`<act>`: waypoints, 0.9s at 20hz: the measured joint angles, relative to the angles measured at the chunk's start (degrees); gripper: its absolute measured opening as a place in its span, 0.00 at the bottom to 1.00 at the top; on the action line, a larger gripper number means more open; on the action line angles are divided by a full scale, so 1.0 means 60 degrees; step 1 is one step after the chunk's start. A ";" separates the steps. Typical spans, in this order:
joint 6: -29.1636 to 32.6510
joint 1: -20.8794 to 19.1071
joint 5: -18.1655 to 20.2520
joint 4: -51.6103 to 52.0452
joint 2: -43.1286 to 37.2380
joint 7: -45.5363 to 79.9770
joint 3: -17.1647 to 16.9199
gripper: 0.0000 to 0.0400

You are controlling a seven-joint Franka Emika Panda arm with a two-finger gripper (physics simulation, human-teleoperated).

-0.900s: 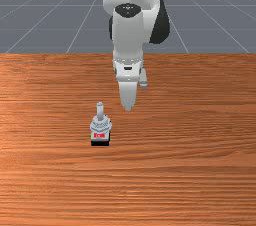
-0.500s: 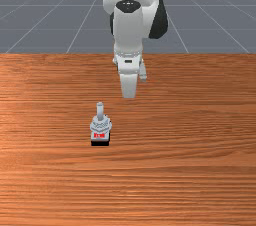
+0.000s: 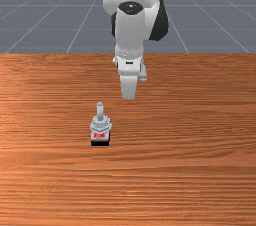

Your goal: Turn on the trigger

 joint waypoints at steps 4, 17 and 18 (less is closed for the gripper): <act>0.1269 -0.0056 0.0157 -0.0525 -0.0112 -0.0135 0.0047 0.00; 0.1529 0.0328 0.0426 -0.0185 0.1056 0.1998 -0.0449 0.00; 0.1621 0.0314 0.0422 -0.0182 0.1147 0.1884 -0.0434 0.00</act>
